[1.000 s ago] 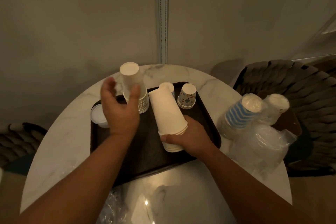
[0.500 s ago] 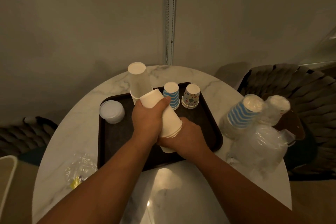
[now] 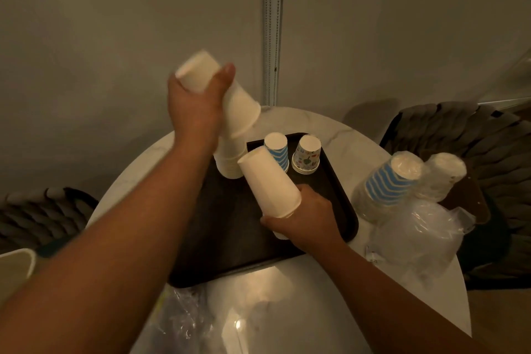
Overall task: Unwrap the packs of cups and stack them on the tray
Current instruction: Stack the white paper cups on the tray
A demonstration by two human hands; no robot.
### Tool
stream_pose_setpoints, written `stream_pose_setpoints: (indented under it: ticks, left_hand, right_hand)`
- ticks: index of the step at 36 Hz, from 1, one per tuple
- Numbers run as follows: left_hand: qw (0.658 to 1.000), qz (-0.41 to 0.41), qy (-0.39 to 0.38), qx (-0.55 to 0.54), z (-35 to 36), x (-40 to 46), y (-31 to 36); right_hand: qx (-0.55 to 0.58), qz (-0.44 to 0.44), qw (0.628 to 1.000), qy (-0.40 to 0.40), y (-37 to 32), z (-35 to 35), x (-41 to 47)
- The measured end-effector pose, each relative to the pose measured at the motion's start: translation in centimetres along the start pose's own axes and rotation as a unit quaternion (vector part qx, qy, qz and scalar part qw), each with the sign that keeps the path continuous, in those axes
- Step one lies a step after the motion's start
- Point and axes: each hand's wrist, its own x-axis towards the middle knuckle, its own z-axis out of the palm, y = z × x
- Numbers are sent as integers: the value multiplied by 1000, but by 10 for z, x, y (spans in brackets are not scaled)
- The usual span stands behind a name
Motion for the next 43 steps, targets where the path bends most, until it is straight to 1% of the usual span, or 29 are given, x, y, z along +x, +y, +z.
stream_pose_setpoints:
  ticks: [2,4,9,16,21,26,27,28,30,31,32,33,35,37,38,40,43]
  left_hand:
    - [995,79,-31,45,1,18,13]
    - [990,104,-44,88,4,30,11]
    - [984,73,-61,150,5,37,-34]
    - [975,27,-81,203,2,27,-90]
    - [967,-3,-92,236,-2,20,-110]
    - [965,-16,-111,235,-5,16,-107]
    - [969,-15,-98,226,-7,13,-103]
    - [975,-9,-68,213,-9,6,-97]
    - [987,30,-1,157,-15,-17,-84]
    - [991,51,16,122,-18,-30,-79]
    - [994,53,14,90,-21,-44,-75]
    - [997,29,-5,64,-23,-56,-71]
    - [993,-68,-82,44,-23,-74,-67]
    - [973,-166,-155,27,-22,-84,-70]
    - [964,-201,-172,14,-22,-86,-70]
    - [955,-238,-177,-11,-21,-87,-68]
    - [962,-239,-130,-10,-15,-88,-65]
  right_hand:
    - [17,-1,1000,1,1,1,0]
    - [36,-4,999,3,0,0,2]
    - [45,-6,999,2,1,-4,6]
    - [46,28,998,-8,10,-3,11]
    - [34,37,999,-14,11,-1,12]
    - [46,39,998,-17,10,-2,12]
    - [52,41,998,-20,10,-2,12]
    - [61,43,997,-25,10,-3,13]
    - [91,43,994,-43,8,-5,14]
    - [108,43,992,-57,8,-6,14]
    - [124,42,989,-73,7,-6,15]
    - [137,39,986,-88,6,-7,15]
    - [154,29,981,-113,2,-8,16]
    - [171,18,975,-143,-3,-11,15]
    - [181,12,971,-157,-4,-11,14]
    - [194,1,965,-174,-8,-11,11]
    - [174,11,973,-151,-11,-4,7]
